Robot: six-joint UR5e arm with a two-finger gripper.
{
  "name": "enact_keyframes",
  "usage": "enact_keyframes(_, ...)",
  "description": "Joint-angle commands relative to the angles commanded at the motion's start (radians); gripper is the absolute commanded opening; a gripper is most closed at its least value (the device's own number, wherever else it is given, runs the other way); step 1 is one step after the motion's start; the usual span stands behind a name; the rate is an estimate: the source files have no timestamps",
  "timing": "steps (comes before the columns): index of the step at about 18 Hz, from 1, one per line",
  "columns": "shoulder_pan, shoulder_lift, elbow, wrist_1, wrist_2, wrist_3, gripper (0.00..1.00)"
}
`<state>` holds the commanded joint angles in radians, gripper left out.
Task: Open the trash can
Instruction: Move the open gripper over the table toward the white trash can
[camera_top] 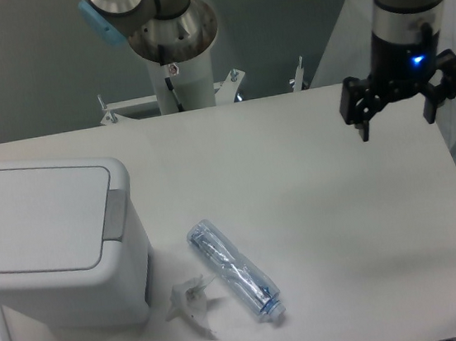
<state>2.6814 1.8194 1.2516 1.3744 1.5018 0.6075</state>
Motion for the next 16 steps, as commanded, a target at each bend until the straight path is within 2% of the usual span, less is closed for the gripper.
enact_keyframes(2,-0.006,-0.005,0.018,-0.005,0.002,-0.003,1.0)
enact_keyframes(10,-0.028,-0.006,0.026,-0.028,-0.012,0.008,1.0)
enact_keyframes(16,-0.097,-0.017,0.031,-0.026,-0.023,-0.014,1.0)
